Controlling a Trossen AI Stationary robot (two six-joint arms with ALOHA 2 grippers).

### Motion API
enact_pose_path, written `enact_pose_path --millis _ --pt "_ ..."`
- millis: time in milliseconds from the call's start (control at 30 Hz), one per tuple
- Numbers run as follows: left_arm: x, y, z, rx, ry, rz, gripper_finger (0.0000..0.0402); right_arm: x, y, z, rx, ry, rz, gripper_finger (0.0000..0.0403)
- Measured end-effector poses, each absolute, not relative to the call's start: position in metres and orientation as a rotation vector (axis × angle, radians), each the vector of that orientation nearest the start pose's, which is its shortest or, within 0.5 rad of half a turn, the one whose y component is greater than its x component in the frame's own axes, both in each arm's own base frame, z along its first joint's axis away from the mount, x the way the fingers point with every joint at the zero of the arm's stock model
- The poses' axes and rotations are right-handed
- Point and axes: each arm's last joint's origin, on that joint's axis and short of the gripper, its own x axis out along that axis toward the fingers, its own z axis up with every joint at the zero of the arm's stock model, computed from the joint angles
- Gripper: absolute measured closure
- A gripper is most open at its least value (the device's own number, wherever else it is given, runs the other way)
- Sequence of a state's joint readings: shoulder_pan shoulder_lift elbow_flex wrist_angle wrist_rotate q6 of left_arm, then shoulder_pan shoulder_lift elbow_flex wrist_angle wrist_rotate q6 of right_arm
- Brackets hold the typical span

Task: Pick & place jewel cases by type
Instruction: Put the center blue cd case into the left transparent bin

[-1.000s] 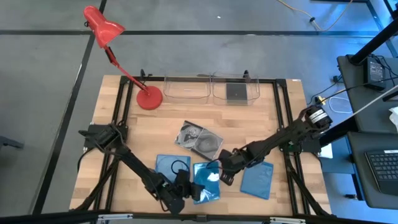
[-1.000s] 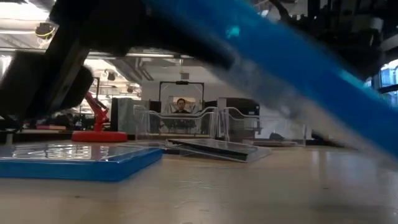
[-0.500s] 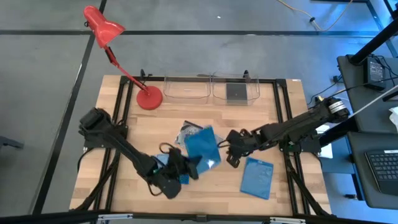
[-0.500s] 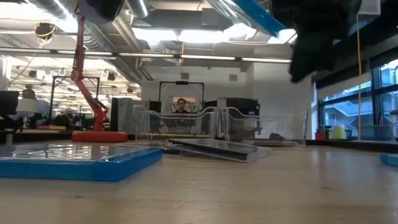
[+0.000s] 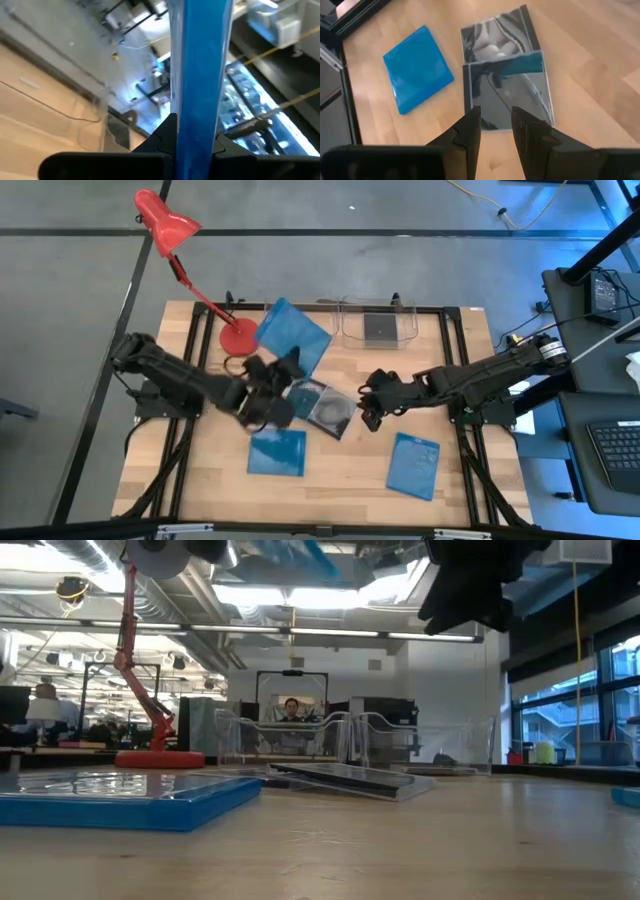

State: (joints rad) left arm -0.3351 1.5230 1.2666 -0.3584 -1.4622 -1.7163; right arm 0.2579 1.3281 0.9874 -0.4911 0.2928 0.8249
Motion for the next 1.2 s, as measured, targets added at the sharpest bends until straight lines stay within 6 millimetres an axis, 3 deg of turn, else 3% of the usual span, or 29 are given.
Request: enact_pose_path --millis 167,400,533,900,1067,1200 --pt "0.316 -0.033 0.308 -1.105 -0.589 1.154 0.0377 0.267 0.054 0.264 0.546 0.722 -0.375 0.029" --pt "0.316 0.022 0.296 -1.19 -0.732 1.303 0.0377 0.269 0.039 0.264 0.556 0.699 -0.443 0.029" --pt "0.324 0.046 0.283 -1.263 -0.68 1.359 0.0377 0.27 0.029 0.264 0.56 0.681 -0.487 0.029" --pt "0.357 0.089 0.232 -1.411 -0.708 1.411 0.0377 0.271 0.018 0.264 0.466 0.734 -0.415 0.029" --pt "0.363 0.1 0.208 -1.427 -0.739 1.463 0.0377 0.271 0.018 0.263 0.431 0.749 -0.403 0.029" --pt "0.365 0.108 0.199 -1.447 -0.733 1.483 0.0377 0.269 0.018 0.262 0.415 0.773 -0.403 0.029"
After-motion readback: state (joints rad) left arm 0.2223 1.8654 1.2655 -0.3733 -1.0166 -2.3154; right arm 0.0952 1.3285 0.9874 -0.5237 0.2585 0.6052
